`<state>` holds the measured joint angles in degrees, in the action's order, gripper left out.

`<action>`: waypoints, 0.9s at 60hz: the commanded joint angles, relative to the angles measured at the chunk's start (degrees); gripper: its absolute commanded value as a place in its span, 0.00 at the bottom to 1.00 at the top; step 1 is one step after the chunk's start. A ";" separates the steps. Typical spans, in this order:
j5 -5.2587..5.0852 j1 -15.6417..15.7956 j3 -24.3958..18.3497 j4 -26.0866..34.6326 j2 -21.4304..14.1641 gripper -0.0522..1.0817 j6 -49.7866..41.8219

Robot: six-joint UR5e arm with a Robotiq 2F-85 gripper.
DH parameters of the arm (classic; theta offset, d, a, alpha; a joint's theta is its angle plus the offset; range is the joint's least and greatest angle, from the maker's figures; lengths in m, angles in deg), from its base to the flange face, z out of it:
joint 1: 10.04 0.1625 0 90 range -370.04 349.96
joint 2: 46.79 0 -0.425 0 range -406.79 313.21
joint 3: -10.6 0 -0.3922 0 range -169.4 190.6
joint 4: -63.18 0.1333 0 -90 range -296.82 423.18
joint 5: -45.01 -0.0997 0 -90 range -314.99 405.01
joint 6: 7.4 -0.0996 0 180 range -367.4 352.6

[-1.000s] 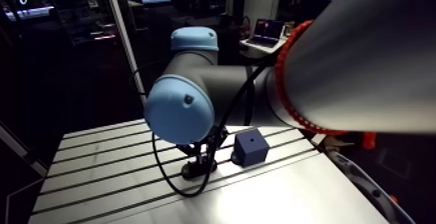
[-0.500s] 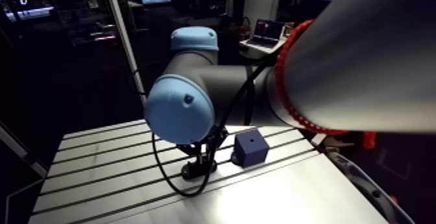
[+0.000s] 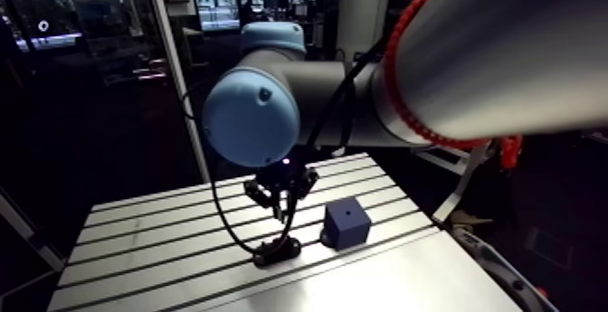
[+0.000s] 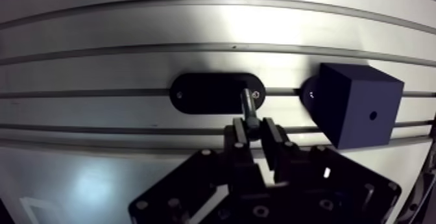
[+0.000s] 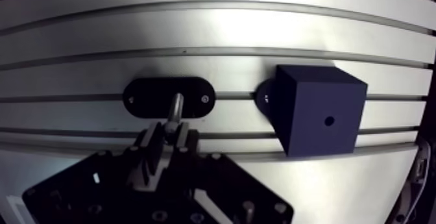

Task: Pick up the M10 bolt and insert it into the hole until fully seated.

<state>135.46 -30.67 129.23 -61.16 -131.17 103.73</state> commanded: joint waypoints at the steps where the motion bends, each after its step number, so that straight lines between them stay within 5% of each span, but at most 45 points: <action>1: 0.28 -1.04 -6.03 9.55 -1.20 1.00 0.09; 24: 3.26 -1.70 -13.65 21.85 2.13 1.00 0.01; 31: 5.00 -1.79 -15.24 22.69 3.60 1.00 0.01; 54: 5.13 -6.54 -19.40 27.09 7.98 1.00 0.28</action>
<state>140.43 -34.77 111.88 -36.40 -125.69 103.88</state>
